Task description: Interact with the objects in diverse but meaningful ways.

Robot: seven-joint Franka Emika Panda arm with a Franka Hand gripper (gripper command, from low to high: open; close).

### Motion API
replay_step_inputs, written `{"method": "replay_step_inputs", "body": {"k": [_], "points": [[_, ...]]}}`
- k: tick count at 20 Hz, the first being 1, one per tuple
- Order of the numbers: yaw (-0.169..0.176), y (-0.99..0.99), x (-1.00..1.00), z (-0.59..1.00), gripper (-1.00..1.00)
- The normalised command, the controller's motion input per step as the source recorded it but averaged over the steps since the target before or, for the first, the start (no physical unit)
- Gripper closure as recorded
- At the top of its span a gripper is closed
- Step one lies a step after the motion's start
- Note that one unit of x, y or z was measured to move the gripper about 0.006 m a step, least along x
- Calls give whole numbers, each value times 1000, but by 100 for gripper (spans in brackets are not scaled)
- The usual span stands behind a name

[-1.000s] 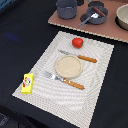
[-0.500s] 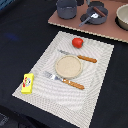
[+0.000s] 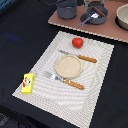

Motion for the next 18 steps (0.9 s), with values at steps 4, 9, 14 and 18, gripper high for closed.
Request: {"method": "replay_step_inputs", "body": {"k": [4,9,14,18], "points": [[76,0,-84,-87,-100],[90,0,-118,-221,-100],[84,0,-110,-266,-100],[77,0,-94,-237,-100]]}}
